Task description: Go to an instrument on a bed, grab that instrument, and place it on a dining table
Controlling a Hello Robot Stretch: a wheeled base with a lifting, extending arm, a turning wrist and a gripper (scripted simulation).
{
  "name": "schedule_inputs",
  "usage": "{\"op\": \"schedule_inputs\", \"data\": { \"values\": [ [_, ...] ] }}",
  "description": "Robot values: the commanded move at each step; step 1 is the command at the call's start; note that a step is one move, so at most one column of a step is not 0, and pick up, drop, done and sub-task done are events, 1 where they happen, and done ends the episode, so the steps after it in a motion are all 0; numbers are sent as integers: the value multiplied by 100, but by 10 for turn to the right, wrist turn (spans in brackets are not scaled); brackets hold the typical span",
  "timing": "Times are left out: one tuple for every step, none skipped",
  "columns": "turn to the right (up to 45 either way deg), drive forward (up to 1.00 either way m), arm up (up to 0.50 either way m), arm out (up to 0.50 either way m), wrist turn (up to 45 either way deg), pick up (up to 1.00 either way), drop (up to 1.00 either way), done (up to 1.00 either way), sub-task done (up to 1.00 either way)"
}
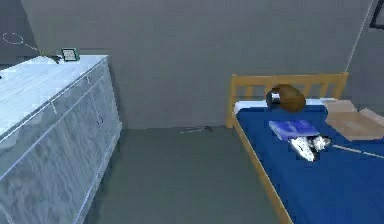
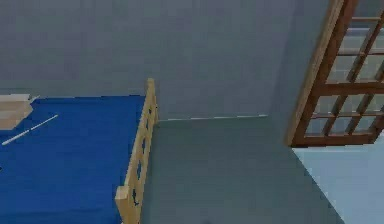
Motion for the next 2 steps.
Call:
{"op": "schedule_inputs", "data": {
  "values": [
    [0, 100, 0, 0, 0, 0, 0, 0, 0],
    [0, 65, 0, 0, 0, 0, 0, 0, 0]
  ]
}}
